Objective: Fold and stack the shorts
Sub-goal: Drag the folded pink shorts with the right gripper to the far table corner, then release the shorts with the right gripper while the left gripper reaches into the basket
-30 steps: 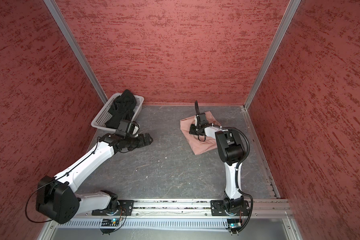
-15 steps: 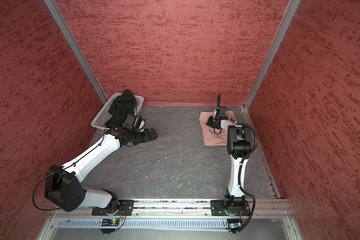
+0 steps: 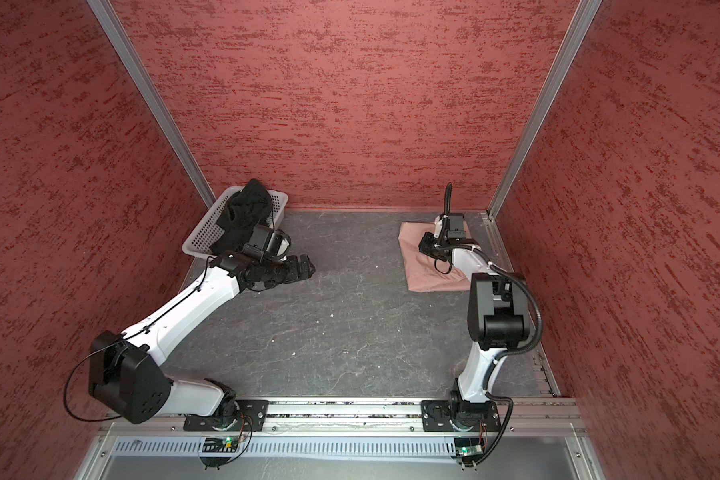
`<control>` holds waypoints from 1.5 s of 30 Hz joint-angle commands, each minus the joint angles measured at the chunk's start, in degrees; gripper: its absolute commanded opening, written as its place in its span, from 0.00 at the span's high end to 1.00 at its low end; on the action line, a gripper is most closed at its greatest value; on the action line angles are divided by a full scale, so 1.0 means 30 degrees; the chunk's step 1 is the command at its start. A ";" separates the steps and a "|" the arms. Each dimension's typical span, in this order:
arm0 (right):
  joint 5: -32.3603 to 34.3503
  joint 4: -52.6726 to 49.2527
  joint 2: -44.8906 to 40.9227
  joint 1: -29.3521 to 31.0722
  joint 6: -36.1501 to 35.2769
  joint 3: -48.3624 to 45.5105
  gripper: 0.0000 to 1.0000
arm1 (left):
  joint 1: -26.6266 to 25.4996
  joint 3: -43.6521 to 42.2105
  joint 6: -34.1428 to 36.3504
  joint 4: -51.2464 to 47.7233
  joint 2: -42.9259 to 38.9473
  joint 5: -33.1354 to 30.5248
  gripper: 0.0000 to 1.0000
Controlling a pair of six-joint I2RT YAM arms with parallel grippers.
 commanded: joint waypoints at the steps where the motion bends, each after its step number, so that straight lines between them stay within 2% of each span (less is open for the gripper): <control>1: 0.0610 -0.1076 -0.0173 0.0717 0.0454 -0.1709 0.84 | 0.0231 -0.0417 0.0316 0.0001 -0.0967 -0.0043 0.01; 9: 0.2884 -0.1878 0.0757 0.1924 0.2651 -0.3158 0.94 | 0.1078 -0.0573 0.0955 -0.0154 -0.1144 0.0384 0.01; 14: 0.6102 -0.4185 0.2563 0.1616 0.2086 0.0231 0.98 | 0.1541 -0.0346 0.1324 -0.0263 -0.0964 0.0696 0.01; 19: 0.5935 -0.5164 0.4250 0.0191 0.1247 0.2821 0.98 | 0.1972 -0.0376 0.1549 -0.0436 -0.1405 0.0464 0.01; 24: 0.5841 -0.5236 0.4927 -0.1390 0.0251 0.3837 0.98 | 0.2283 -0.0863 0.1313 -0.0282 -0.1817 0.0601 0.01; 29: 0.5381 -0.5509 0.4487 -0.1618 -0.0427 0.3836 0.98 | 0.2643 -0.0691 0.1420 -0.0454 -0.1576 0.0694 0.01; 33: 0.4654 -0.4772 0.2856 -0.1566 -0.0412 0.2641 0.91 | 0.3512 0.0015 0.2155 -0.0671 -0.1380 0.0612 0.01; 38: 0.2615 -0.2668 0.0406 -0.0273 -0.0564 0.1242 0.70 | 0.5190 0.2663 0.3498 -0.1519 -0.0366 -0.1772 0.01; 41: 0.2362 -0.2020 -0.0988 0.1241 -0.1026 0.1184 0.60 | 0.6196 0.4348 0.4698 -0.1363 0.0934 -0.3034 0.00; 45: 0.1571 -0.0500 -0.3569 0.3034 -0.1255 0.0181 0.56 | 0.7004 0.6939 0.6889 -0.1706 0.4166 -0.4883 0.01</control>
